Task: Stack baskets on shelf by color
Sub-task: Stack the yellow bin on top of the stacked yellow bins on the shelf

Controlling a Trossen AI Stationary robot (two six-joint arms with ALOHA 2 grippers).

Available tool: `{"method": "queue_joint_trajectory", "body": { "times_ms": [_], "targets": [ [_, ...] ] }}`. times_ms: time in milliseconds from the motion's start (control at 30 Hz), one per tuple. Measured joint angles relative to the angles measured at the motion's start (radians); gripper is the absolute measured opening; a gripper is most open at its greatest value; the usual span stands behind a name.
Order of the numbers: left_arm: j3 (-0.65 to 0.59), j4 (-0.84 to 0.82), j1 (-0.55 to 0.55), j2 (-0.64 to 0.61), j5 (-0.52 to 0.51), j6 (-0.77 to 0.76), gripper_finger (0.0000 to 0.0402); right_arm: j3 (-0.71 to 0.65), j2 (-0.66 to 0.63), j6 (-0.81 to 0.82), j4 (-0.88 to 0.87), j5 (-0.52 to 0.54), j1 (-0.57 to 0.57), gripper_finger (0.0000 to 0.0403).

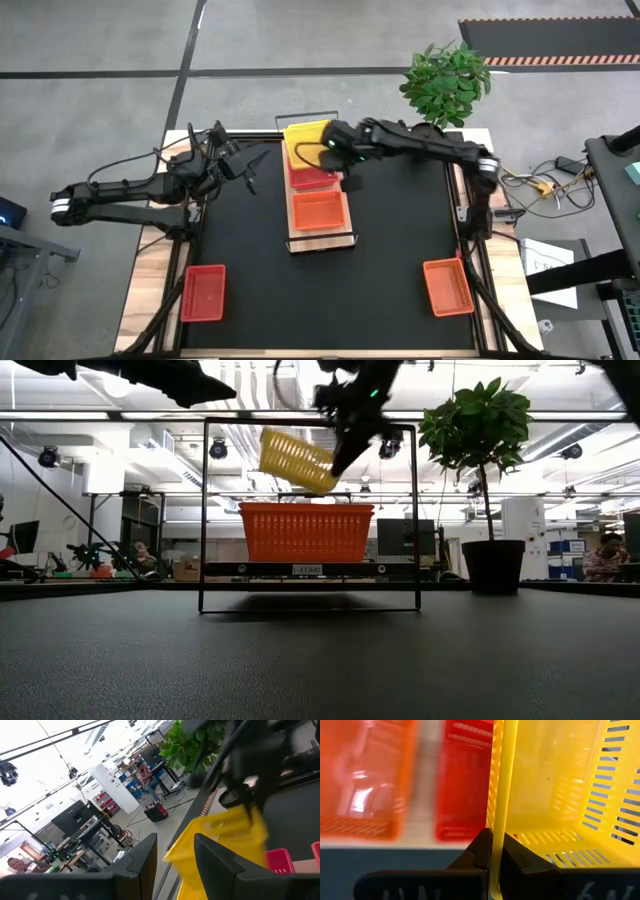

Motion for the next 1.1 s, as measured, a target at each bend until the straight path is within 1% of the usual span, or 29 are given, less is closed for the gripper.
{"method": "queue_joint_trajectory", "body": {
  "times_ms": [267,400,467,600,1000,1100],
  "targets": [
    [0.0,0.002,0.0,-0.022,0.0,0.026,0.0114,0.288,0.264,-0.102,-0.068,0.003,-0.116,0.0008],
    [0.0,0.001,0.0,-0.026,-0.001,0.027,0.0114,0.423,0.361,-0.113,-0.153,0.005,-0.147,0.0008],
    [0.0,0.002,0.0,-0.028,-0.001,0.03,0.0114,0.465,0.393,-0.115,-0.187,0.002,-0.157,0.0008],
    [0.0,0.002,0.0,-0.026,-0.001,0.032,0.0114,0.452,0.399,-0.13,-0.201,0.012,-0.175,0.0009],
    [0.001,0.002,0.0,-0.026,-0.001,0.032,0.0114,0.447,0.398,-0.045,-0.202,-0.002,-0.202,0.0009],
    [0.001,0.002,0.0,-0.026,-0.001,0.032,0.0114,0.447,0.41,-0.037,-0.203,0.001,-0.205,0.0016]
  ]
}}
